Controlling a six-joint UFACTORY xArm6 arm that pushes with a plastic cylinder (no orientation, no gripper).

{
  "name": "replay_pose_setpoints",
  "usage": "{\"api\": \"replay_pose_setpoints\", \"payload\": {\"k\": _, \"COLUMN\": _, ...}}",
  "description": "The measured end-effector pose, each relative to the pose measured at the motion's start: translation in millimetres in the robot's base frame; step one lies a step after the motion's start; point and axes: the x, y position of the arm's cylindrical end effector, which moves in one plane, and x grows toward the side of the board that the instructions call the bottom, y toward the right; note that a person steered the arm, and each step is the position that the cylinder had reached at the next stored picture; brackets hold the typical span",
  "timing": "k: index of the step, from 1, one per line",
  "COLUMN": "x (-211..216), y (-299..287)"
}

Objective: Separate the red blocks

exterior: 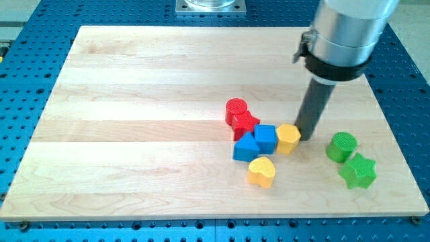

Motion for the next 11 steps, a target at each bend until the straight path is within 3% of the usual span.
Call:
{"api": "replay_pose_setpoints", "payload": {"k": 2, "x": 21.4, "y": 28.6}}
{"api": "replay_pose_setpoints", "payload": {"k": 4, "x": 83.6, "y": -3.6}}
{"api": "replay_pose_setpoints", "payload": {"k": 7, "x": -43.2, "y": -26.8}}
{"api": "replay_pose_setpoints", "payload": {"k": 8, "x": -8.6, "y": -44.9}}
{"api": "replay_pose_setpoints", "payload": {"k": 10, "x": -40.0, "y": -115.7}}
{"api": "replay_pose_setpoints", "payload": {"k": 11, "x": -56.9, "y": -95.7}}
